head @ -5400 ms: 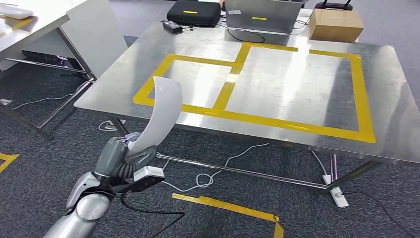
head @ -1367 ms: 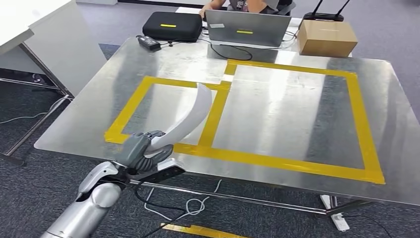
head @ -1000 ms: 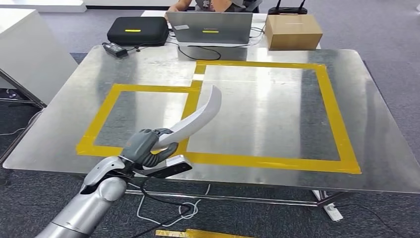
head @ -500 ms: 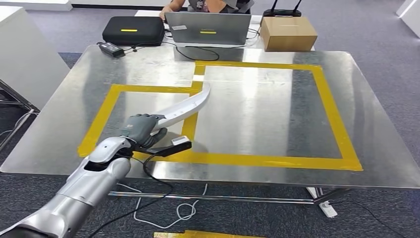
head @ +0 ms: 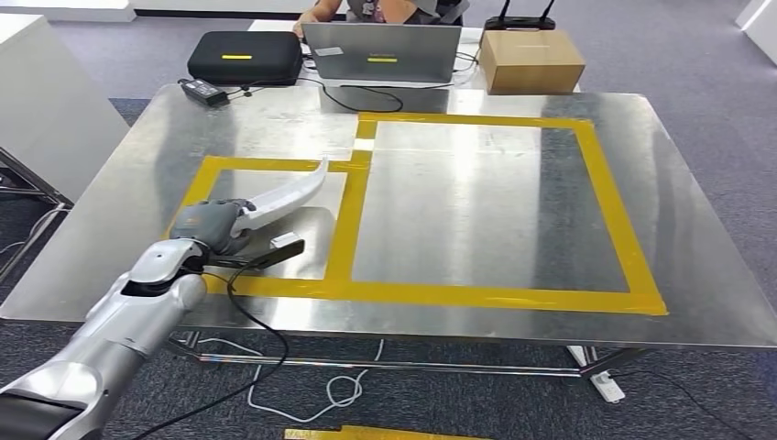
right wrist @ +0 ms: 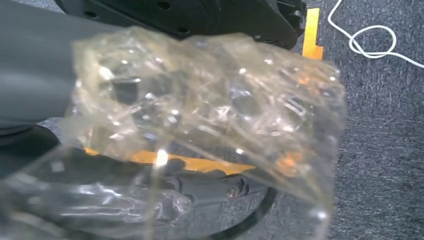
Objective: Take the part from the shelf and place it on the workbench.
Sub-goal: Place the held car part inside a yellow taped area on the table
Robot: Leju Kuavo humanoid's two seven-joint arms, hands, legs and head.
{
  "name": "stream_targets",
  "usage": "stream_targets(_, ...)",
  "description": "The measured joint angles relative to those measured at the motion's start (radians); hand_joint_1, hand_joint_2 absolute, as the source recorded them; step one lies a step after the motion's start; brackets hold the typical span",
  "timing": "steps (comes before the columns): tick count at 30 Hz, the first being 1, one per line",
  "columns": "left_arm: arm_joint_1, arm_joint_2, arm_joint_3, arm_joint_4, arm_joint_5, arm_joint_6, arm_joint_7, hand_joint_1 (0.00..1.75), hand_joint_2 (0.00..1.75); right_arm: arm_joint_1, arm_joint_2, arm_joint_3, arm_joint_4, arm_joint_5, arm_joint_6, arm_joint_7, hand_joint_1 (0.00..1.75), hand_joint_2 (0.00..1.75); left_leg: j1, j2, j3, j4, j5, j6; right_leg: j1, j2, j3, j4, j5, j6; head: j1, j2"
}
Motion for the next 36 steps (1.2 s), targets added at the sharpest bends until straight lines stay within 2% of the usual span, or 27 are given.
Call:
stream_targets(1,0.000,0.005,0.008,0.003,0.007,0.005,-0.002,0.00,1.75,0.000,-0.001,0.002,0.001,-0.001,0.000,0.000,0.00,0.00,0.000,0.000,0.000,0.000,0.000,0.000,0.000,0.000,0.000,0.000,0.000,0.000,0.000,0.000)
stream_targets(5,0.020,0.012,0.047,-0.001,0.077,0.045,-0.046,0.00,0.00,0.004,-0.002,0.007,0.003,-0.012,-0.002,0.000,0.00,0.00,0.000,0.000,0.000,0.000,0.000,0.000,0.000,0.000,0.000,0.001,0.000,-0.001,0.000,0.000)
stream_targets(11,0.123,0.011,0.092,-0.110,0.187,0.076,-0.124,0.00,0.00,0.024,-0.002,0.008,0.003,-0.028,-0.001,0.000,0.00,0.00,0.001,0.000,0.000,0.000,0.000,0.000,0.000,0.000,-0.001,0.001,-0.002,-0.001,0.000,0.000)
stream_targets(25,0.138,0.011,0.097,-0.127,0.190,0.077,-0.126,0.00,0.00,0.027,-0.002,0.008,0.003,-0.029,-0.001,0.000,0.00,0.00,0.001,0.000,0.000,-0.001,0.000,0.000,0.000,0.000,-0.001,0.001,-0.002,-0.001,0.000,0.000)
stream_targets(33,0.180,0.010,0.112,-0.198,0.206,0.078,-0.134,0.00,0.00,0.030,-0.001,0.008,0.003,-0.032,0.001,0.001,0.00,0.00,0.000,0.000,0.000,0.000,0.000,0.000,0.000,0.000,0.000,0.001,-0.001,0.000,0.000,0.000)
stream_targets(34,0.214,0.007,0.116,-0.240,0.256,0.088,-0.182,0.00,0.00,0.035,0.012,0.006,-0.016,-0.041,0.017,0.008,0.00,0.00,0.000,0.000,0.000,-0.001,0.000,0.000,0.000,0.000,0.000,0.001,-0.002,0.000,0.000,0.000)
stream_targets(36,0.342,-0.004,0.121,-0.377,0.400,0.119,-0.323,0.00,0.00,0.054,0.060,-0.003,-0.098,-0.063,0.082,0.029,0.00,0.00,0.000,0.000,0.001,-0.001,-0.003,-0.001,0.000,0.000,0.000,0.001,-0.004,0.000,0.000,0.000)
